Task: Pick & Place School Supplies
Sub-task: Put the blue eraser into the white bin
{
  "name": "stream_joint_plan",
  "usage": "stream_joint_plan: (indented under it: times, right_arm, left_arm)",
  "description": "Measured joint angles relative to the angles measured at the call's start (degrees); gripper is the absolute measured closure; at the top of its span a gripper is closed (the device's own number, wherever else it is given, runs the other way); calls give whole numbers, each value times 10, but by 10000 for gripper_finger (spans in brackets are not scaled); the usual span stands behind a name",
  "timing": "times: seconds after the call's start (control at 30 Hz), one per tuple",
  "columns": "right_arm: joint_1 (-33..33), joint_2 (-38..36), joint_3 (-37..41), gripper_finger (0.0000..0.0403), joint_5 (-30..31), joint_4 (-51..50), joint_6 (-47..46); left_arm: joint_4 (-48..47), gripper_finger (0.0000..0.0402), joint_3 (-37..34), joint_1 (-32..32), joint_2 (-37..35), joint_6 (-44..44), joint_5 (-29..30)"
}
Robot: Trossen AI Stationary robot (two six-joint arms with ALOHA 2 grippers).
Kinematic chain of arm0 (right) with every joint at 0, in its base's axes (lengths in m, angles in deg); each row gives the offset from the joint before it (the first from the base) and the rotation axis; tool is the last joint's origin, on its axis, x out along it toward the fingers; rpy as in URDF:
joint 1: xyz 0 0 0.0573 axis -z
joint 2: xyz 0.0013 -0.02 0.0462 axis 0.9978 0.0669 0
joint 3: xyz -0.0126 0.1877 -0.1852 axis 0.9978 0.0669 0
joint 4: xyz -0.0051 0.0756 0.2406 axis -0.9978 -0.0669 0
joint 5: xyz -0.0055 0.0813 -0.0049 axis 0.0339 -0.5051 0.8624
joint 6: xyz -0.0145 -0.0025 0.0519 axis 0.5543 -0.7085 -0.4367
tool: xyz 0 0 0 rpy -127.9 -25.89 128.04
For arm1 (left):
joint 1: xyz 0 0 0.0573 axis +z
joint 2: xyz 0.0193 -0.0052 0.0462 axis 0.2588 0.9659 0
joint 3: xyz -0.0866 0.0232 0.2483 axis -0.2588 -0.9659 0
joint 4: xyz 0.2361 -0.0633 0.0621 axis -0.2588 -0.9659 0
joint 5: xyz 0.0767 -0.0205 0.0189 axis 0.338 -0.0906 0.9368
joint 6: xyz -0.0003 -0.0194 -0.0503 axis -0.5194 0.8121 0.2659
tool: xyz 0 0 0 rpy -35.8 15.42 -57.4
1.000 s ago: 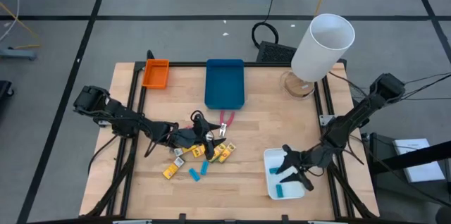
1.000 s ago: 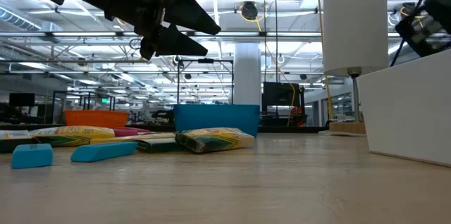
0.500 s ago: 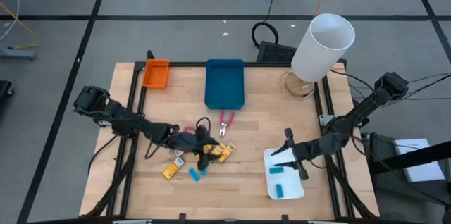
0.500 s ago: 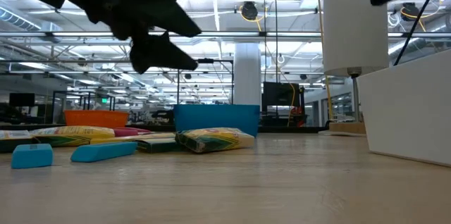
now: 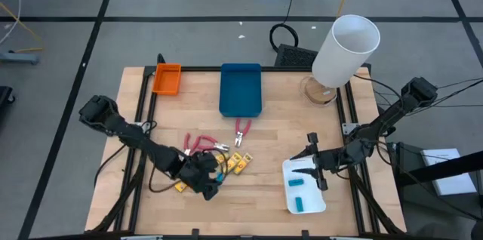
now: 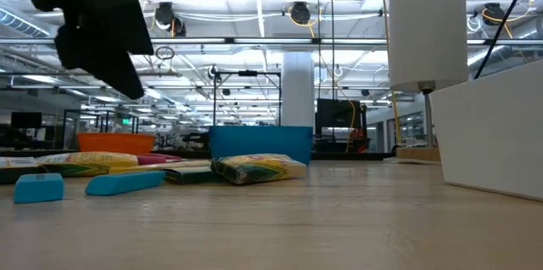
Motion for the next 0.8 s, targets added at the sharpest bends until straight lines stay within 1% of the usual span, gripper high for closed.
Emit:
stream_joint_plan:
  times: [0.1,0.17,0.33,0.5,0.67,0.73,0.8]
  right_arm:
    - [0,0,0,241,38,46,50]
    - [1,0,0,242,48,68,67]
    - [1,0,0,247,50,73,66]
    - [0,0,0,247,49,73,66]
    - [-1,0,0,248,34,73,66]
    - [-2,0,0,248,33,73,66]
    - [-2,0,0,248,34,72,66]
  left_arm:
    - [-53,112,30,-5,33,29,-8]
    - [-87,112,51,-5,59,45,-32]
    - [-180,112,101,-6,116,87,-117]
    - [-259,112,129,-10,148,110,-167]
    - [-280,112,126,-23,149,93,-177]
    - [-280,112,125,-31,150,62,-176]
    - [-277,112,125,-40,149,9,-158]
